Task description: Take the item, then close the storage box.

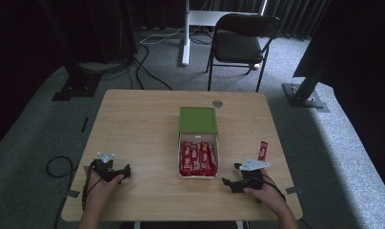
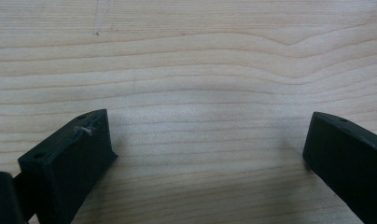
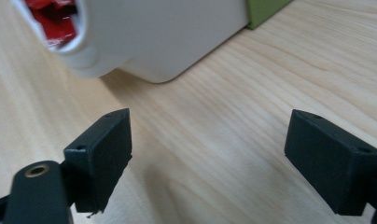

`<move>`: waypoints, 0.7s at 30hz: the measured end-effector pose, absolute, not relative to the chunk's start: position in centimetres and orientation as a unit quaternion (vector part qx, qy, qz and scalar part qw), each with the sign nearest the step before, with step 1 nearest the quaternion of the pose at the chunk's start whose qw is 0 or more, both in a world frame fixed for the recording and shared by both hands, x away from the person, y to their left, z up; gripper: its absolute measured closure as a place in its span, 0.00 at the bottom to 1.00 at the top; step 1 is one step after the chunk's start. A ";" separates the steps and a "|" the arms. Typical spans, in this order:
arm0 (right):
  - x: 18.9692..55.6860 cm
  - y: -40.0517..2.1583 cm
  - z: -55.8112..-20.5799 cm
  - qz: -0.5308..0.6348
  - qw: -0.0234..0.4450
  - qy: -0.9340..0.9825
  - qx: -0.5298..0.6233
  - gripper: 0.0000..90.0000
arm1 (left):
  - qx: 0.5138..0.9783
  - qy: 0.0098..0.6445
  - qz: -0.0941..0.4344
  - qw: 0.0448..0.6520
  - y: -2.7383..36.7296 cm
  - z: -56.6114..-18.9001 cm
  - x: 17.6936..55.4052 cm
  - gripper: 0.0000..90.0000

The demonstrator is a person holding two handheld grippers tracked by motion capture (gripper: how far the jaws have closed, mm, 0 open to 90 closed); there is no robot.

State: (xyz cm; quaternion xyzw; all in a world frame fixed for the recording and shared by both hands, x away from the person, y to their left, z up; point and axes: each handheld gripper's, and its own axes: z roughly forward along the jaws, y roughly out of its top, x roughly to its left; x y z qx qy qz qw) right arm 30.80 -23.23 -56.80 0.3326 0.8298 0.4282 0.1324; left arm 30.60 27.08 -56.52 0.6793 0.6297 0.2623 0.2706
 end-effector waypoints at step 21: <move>30.7 -23.6 -56.2 0.438 0.131 0.819 0.347 0.14 | 0.778 0.485 0.250 0.311 23.3 -55.0 29.5 0.02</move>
